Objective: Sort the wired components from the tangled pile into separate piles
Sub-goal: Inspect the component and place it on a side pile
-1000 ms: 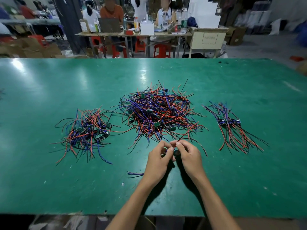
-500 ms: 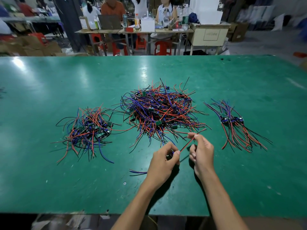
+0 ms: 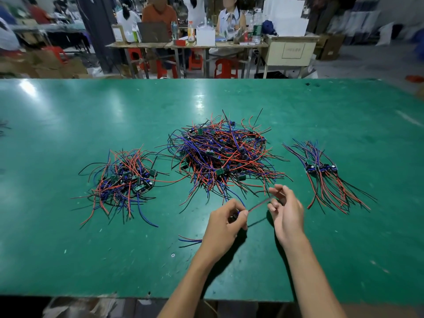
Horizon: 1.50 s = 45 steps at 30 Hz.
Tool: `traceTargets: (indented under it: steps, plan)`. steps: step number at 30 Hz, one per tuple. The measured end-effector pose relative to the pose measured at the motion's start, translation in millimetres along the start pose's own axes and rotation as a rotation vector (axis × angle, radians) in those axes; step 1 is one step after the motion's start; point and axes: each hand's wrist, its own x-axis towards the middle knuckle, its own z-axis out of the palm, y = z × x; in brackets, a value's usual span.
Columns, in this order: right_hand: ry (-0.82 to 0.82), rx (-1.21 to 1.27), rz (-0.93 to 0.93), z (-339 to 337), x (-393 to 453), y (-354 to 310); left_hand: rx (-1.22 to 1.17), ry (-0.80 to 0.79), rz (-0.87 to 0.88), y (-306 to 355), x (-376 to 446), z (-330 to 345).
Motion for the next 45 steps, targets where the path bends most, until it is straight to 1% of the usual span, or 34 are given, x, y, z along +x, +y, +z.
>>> traceTargets:
  steps: [3, 6, 8, 9, 11, 13, 16, 18, 19, 21, 23, 24, 26, 28, 29, 31, 34, 40, 42, 45]
  plan:
    - [-0.122, -0.224, -0.08, 0.8, -8.7, 8.7, -0.031, 0.052, -0.018, -0.5, 2.1, -0.9]
    - [-0.313, -0.51, -0.198, 0.8, -21.3, 15.9, -0.033, 0.063, -0.053, 0.4, 3.6, -0.4]
    - [-0.42, -0.593, -0.237, 0.6, -27.4, 19.6, -0.072, 0.079, -0.099, 3.4, 5.3, -1.8]
    - [-0.43, -0.629, -0.258, 0.2, -27.8, 20.7, -0.091, 0.065, -0.135, 6.5, 6.9, -3.2]
    - [-0.423, -0.661, -0.282, -2.1, -26.2, 21.1, -0.123, -0.042, -0.237, 15.4, 11.1, -8.9]
    - [-0.444, -0.642, -0.257, -4.8, -24.4, 19.5, -0.134, -0.202, -0.314, 27.3, 16.3, -18.4]
    - [-0.504, -0.574, -0.205, -7.9, -23.5, 18.7, -0.1, -0.407, -0.319, 41.9, 27.1, -34.3]
    - [-0.522, -0.535, -0.202, -7.2, -23.6, 18.3, -0.016, -0.474, -0.293, 47.5, 33.1, -41.0]
    - [-0.503, -0.54, -0.207, -6.5, -22.7, 18.2, 0.002, -0.472, -0.29, 48.6, 35.5, -42.6]
    - [-0.447, -0.553, -0.216, -4.6, -21.3, 18.9, -0.038, -0.419, -0.287, 49.8, 38.2, -43.8]
    - [-0.422, -0.539, -0.239, -3.6, -20.5, 20.2, -0.206, -0.347, -0.295, 51.4, 38.5, -43.7]
    - [-0.435, -0.549, -0.261, -3.4, -20.2, 20.5, -0.322, -0.316, -0.305, 53.0, 38.1, -43.0]
    - [-0.502, -0.649, -0.323, -4.0, -21.0, 20.2, -0.511, -0.265, -0.314, 56.8, 35.9, -40.3]
    - [-0.559, -0.733, -0.359, -4.3, -24.5, 19.6, -0.598, -0.2, -0.337, 59.7, 33.3, -36.2]
    - [-0.559, -0.717, -0.33, -3.5, -26.6, 18.9, -0.63, -0.166, -0.359, 60.4, 32.5, -34.4]
    - [-0.55, -0.603, -0.262, -2.5, -29.8, 17.0, -0.687, -0.1, -0.409, 58.6, 30.5, -31.3]
    - [-0.512, -0.509, -0.257, -3.2, -31.2, 13.9, -0.716, -0.02, -0.457, 51.8, 26.0, -29.4]
    - [-0.464, -0.479, -0.298, -5.4, -29.0, 10.9, -0.714, 0.115, -0.471, 37.5, 19.1, -22.0]
    - [-0.41, -0.47, -0.286, -4.5, -26.7, 13.9, -0.698, 0.119, -0.465, 35.1, 17.3, -18.5]
    - [-0.286, -0.41, -0.227, -4.2, -21.8, 16.6, -0.673, 0.131, -0.454, 32.9, 14.3, -12.5]
